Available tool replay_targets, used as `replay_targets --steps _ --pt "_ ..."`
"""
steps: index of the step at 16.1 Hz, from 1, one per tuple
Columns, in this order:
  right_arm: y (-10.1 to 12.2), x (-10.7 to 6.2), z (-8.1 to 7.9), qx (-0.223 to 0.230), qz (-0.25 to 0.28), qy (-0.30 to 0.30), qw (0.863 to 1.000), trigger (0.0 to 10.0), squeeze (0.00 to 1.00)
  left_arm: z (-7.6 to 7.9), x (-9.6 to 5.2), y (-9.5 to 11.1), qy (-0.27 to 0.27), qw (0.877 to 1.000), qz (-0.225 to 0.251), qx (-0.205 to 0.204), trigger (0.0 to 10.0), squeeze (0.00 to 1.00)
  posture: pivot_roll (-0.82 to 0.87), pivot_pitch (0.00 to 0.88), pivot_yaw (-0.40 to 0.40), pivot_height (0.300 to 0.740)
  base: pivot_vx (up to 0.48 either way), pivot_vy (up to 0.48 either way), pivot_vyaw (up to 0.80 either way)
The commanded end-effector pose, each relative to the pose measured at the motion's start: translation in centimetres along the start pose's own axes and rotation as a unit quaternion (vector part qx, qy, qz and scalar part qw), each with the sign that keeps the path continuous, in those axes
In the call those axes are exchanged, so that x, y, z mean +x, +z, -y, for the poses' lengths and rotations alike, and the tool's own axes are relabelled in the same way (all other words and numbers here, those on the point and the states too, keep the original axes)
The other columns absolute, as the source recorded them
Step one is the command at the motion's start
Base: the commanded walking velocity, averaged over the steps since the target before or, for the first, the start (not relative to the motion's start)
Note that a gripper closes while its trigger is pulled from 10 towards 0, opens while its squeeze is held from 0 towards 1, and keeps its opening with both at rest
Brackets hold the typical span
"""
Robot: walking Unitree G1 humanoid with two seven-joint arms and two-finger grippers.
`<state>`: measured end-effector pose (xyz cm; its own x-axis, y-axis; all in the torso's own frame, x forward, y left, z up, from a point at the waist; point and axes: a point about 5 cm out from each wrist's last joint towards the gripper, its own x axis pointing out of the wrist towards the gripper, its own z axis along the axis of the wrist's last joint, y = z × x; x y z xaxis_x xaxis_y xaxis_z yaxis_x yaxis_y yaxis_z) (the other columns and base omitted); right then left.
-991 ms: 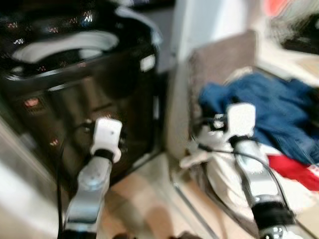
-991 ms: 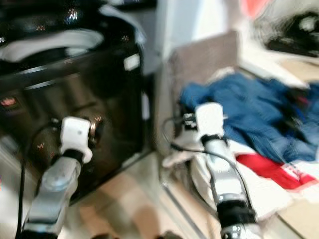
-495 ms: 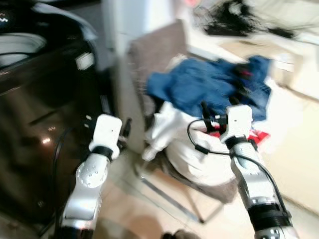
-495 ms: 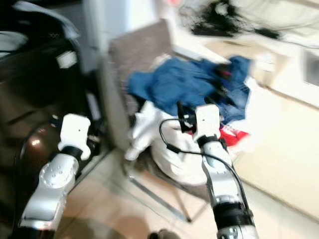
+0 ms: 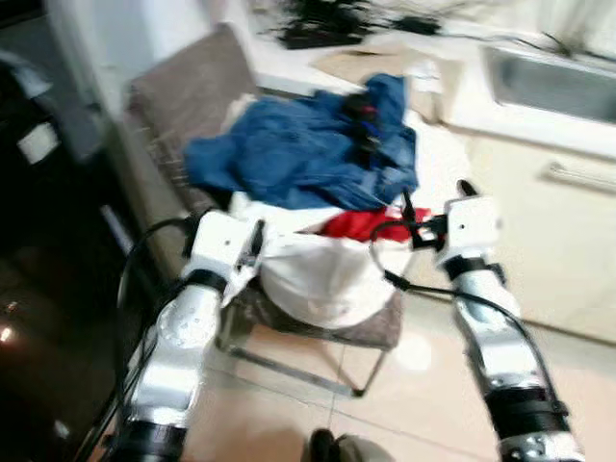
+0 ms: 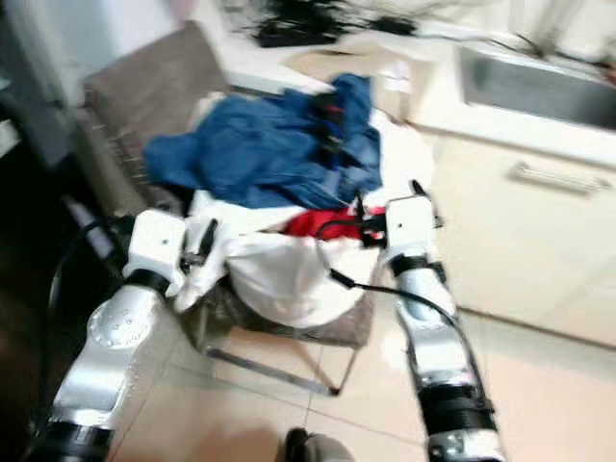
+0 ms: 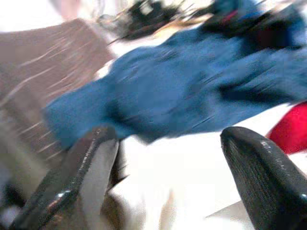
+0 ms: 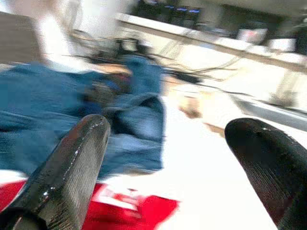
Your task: Clothes washing
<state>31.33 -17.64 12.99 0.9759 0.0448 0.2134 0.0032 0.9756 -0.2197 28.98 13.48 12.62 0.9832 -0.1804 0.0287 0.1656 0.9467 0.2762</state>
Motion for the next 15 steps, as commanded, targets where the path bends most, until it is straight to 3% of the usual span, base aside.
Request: replay_targets --steps 1,3,5,9,14,15 --pt "0.4 0.4 1.0 -0.009 0.007 -0.029 1.000 10.0 0.00 0.2 0.3 0.3 -0.007 1.000 0.006 0.008 10.0 0.00 -0.04 0.000 -0.023 0.723 0.000 0.000 0.00" --pt "1.1 1.2 2.1 -0.015 0.017 -0.051 0.998 10.0 0.00 0.6 0.8 0.7 -0.020 1.000 0.016 0.005 10.0 0.00 -0.05 0.000 -0.018 0.723 0.000 0.000 0.00" --pt "2.4 2.2 3.0 -0.018 0.040 -0.070 0.997 10.0 0.00 0.9 1.4 1.8 -0.024 0.999 0.043 0.006 9.6 0.00 -0.06 0.000 -0.010 0.723 0.480 0.000 0.00" --pt "3.3 2.8 3.4 -0.018 0.052 -0.075 0.996 10.0 0.00 0.8 1.5 2.6 -0.026 0.998 0.065 0.004 10.0 0.00 -0.06 0.000 -0.006 0.723 0.480 0.000 0.00" --pt "4.2 5.2 4.8 0.069 0.011 -0.091 0.993 10.0 0.00 1.1 1.6 2.7 -0.029 0.997 0.066 0.000 10.0 0.00 -0.05 0.000 -0.005 0.723 0.480 0.000 0.00" --pt "4.8 6.2 5.0 0.074 0.002 -0.082 0.994 10.0 0.00 0.5 1.6 2.7 -0.001 0.998 0.064 0.002 10.0 0.00 -0.05 0.000 -0.007 0.723 0.480 0.000 0.00"
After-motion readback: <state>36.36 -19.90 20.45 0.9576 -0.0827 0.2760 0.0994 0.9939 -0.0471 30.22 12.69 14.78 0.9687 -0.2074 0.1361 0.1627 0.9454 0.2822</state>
